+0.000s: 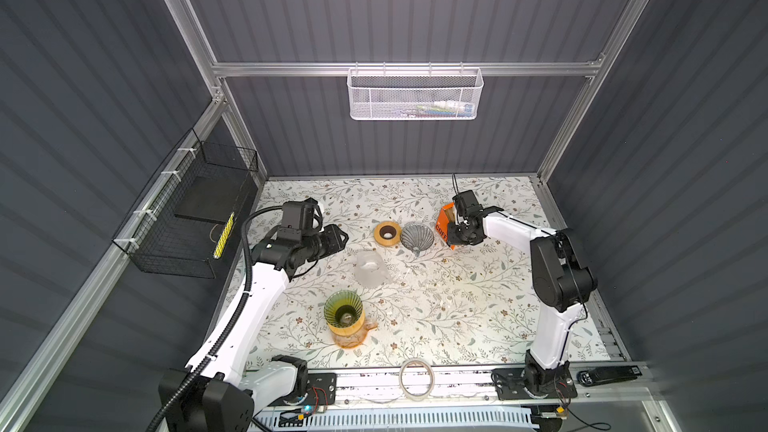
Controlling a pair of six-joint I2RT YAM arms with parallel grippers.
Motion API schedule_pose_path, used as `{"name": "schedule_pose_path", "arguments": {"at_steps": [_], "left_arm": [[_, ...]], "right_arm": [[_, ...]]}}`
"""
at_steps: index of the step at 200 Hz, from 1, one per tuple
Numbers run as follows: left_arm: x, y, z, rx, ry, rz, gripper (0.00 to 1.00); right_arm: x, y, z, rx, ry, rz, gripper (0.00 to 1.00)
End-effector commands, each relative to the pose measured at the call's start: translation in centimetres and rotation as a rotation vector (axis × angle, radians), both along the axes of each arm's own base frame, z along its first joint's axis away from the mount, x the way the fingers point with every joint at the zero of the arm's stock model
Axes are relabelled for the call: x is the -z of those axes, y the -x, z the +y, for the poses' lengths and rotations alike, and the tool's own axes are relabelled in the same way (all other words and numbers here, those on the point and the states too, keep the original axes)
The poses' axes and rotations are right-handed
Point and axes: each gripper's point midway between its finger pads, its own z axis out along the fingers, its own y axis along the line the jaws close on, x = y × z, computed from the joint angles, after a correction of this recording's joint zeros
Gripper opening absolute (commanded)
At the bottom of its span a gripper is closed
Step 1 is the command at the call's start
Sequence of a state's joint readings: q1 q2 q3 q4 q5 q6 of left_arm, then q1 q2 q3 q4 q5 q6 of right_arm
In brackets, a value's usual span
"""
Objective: Place the coffee filter in the dripper
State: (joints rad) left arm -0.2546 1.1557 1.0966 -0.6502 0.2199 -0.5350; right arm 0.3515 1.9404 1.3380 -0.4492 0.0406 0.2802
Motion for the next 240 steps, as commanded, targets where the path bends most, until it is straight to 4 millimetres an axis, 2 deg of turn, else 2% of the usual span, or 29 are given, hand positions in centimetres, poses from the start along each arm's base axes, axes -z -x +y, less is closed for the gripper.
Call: {"name": "schedule_pose_path", "arguments": {"at_steps": [1,76,240], "left_arm": [[0.1,0.6,0.3,0.008,-0.017,-0.002,0.42],[0.0,0.7,0.3,0.007,-0.016,-0.004,0.42],[-0.3,1.2,0.4,0.003,-0.004,-0.018,0.42]], "right_arm": [[-0.5,0.2,0.0,-0.004,0.019,0.006,0.00],[-1.9,1.3,0.0,-0.003,0.016,-0.004,0.00],[-1.7,3.9,-0.3,0.008,0.013,0.013,0.00]]}}
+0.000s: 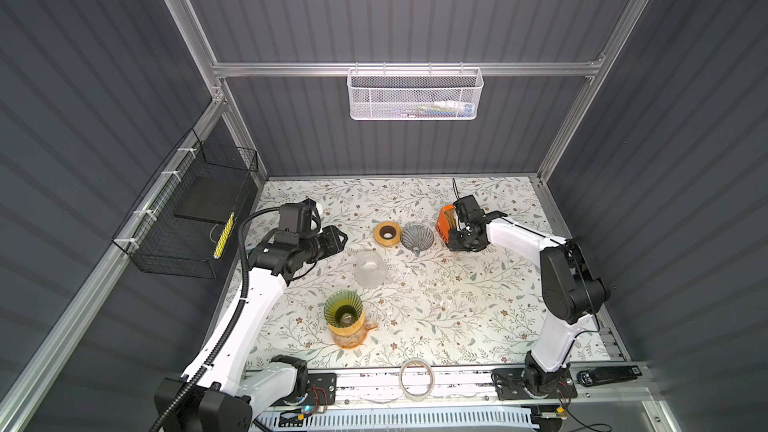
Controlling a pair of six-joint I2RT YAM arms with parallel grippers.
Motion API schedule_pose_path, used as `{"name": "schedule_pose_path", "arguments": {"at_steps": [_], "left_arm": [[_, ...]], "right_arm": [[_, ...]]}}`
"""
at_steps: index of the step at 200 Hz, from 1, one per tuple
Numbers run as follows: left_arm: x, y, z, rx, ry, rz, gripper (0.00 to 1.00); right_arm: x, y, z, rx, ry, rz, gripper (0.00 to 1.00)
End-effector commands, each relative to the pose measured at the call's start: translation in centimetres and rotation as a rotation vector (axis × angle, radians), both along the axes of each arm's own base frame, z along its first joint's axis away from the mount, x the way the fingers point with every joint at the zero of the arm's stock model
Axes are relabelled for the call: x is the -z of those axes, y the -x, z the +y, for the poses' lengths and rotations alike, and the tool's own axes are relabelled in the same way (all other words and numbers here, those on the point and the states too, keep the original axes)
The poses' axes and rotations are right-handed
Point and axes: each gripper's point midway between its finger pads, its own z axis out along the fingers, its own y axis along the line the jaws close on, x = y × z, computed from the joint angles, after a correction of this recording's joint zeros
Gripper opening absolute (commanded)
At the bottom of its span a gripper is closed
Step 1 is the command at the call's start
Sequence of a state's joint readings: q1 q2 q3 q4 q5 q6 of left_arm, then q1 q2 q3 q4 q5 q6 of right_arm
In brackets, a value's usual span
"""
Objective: Place the coffee filter in the dripper
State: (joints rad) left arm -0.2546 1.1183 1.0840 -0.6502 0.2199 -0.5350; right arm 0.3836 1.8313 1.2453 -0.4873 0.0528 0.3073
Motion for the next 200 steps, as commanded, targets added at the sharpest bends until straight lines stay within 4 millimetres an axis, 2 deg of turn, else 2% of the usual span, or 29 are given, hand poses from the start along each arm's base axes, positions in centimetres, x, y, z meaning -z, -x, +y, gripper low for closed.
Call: {"name": "schedule_pose_path", "arguments": {"at_steps": [1,45,88,114,157,200], "left_arm": [[0.3,0.6,0.2,0.003,-0.011,0.007,0.42],[0.3,0.7,0.2,0.003,-0.008,0.006,0.42],[0.1,0.8,0.2,0.003,-0.007,0.001,0.42],[0.1,0.8,0.3,0.002,-0.007,0.000,0.42],[-0.1,0.8,0.2,0.004,-0.005,-0.003,0.42],[-0.1,0.8,0.2,0.006,-0.002,-0.004,0.42]], "right_arm": [[-0.6,0.7,-0.2,0.008,0.005,-0.006,0.00],[-0.6,1.0,-0.1,0.002,0.005,-0.003,0.01],[-0.9,1.1,0.2,-0.004,0.005,-0.008,0.15],[-1.2,1.4,0.1,-0.005,0.010,-0.009,0.18],[-2.7,1.8,0.2,-0.008,0.010,-0.040,0.20],[-4.2,2.0,1.2,-0.032,-0.011,-0.070,0.21]]}}
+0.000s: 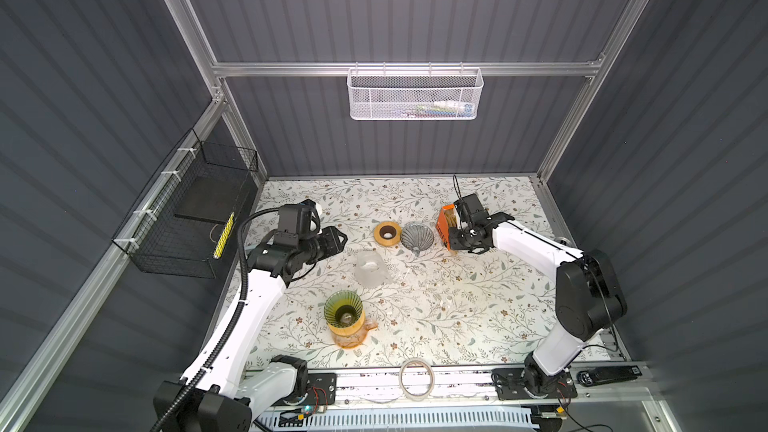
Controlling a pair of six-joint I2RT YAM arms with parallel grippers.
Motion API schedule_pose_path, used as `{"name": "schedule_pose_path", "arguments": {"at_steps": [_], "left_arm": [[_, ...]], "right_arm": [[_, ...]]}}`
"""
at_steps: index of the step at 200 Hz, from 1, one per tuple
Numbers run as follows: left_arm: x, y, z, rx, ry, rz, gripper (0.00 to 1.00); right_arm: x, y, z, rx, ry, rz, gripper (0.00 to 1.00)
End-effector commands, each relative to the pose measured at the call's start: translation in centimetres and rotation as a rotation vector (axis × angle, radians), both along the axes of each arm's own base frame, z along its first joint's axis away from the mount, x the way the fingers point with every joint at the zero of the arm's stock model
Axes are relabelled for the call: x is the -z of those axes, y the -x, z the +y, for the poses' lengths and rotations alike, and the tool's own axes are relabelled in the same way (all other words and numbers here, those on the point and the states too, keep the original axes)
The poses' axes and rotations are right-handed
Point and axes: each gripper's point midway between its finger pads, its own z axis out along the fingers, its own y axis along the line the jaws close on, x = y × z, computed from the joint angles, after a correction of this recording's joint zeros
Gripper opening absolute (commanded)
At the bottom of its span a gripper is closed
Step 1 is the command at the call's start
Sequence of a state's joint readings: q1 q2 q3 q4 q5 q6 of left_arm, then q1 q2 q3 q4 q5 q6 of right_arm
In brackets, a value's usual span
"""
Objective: Place the coffee filter in the dripper
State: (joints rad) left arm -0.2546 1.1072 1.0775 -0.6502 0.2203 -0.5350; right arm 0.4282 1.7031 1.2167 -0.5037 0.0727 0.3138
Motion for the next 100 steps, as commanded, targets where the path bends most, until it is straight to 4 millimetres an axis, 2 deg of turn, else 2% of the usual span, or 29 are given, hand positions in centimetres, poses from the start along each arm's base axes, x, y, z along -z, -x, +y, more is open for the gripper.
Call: {"name": "schedule_pose_path", "arguments": {"at_steps": [1,100], "left_arm": [[0.0,0.6,0.1,0.007,-0.003,0.000,0.42],[-0.1,0.7,0.2,0.002,-0.005,0.005,0.42]], "right_arm": [[-0.2,0.7,0.1,-0.002,0.008,0.014,0.21],[1.6,-2.2,0.9,-0.027,0.063,0.008,0.19]]}}
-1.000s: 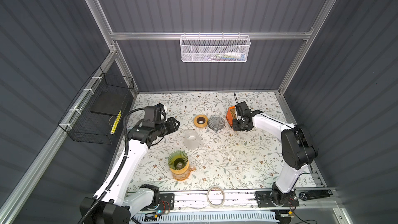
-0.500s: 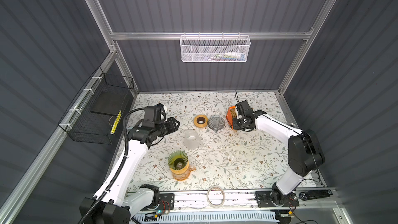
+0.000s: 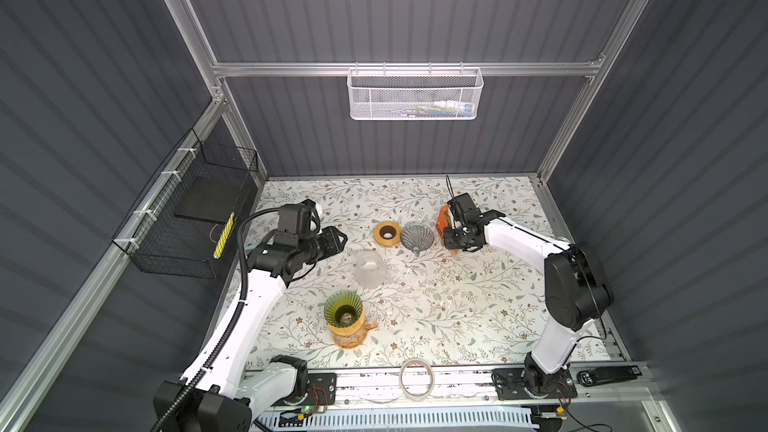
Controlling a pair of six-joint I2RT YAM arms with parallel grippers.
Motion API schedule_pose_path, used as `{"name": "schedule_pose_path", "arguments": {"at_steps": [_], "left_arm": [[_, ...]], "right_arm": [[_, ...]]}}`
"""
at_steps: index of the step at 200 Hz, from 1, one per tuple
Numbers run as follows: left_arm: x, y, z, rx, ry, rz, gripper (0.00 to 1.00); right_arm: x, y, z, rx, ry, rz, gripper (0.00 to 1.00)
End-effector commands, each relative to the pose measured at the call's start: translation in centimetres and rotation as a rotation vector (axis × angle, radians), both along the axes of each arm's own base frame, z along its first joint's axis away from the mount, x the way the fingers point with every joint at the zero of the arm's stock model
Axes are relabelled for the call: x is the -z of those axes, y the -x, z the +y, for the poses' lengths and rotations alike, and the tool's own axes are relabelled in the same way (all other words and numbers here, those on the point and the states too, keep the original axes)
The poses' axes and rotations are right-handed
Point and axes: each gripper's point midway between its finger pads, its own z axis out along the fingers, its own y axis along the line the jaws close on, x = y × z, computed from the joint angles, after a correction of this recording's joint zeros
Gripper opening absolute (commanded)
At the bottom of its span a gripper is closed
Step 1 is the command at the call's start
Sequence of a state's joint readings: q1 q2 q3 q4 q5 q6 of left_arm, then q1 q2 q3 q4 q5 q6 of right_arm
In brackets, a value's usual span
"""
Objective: Place the coffee filter in the dripper
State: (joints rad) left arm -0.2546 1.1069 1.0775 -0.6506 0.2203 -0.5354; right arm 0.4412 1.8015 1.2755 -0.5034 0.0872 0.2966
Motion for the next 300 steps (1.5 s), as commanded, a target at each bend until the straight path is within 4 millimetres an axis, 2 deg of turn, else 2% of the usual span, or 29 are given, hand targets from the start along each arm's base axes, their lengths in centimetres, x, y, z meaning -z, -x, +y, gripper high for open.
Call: {"name": "schedule_pose_path", "arguments": {"at_steps": [1,144,173,227,300], "left_arm": [[-0.1,0.7,0.2,0.002,-0.006,0.003,0.42],[0.2,0.4,0.2,-0.006,-0.009,0.014,0.42],[0.3,0.4,0.3,-0.007,-0.012,0.017,0.42],[0.2,0.3,0.3,-0.007,-0.013,0.014,0.42],[0.2,0.6,0.3,-0.006,-0.012,0.007,0.42]], "right_arm": [[-0.2,-1.0,0.1,-0.007,0.027,-0.020,0.19],[0.7,-2.5,0.1,-0.006,0.050,-0.028,0.17],[0.8,-2.7,0.2,-0.004,0.047,-0.024,0.13],[-0.1,-2.2,0.1,-0.002,0.034,-0.026,0.02],[-0.9,-1.0,-0.4,0.003,0.032,-0.021,0.00]]}}
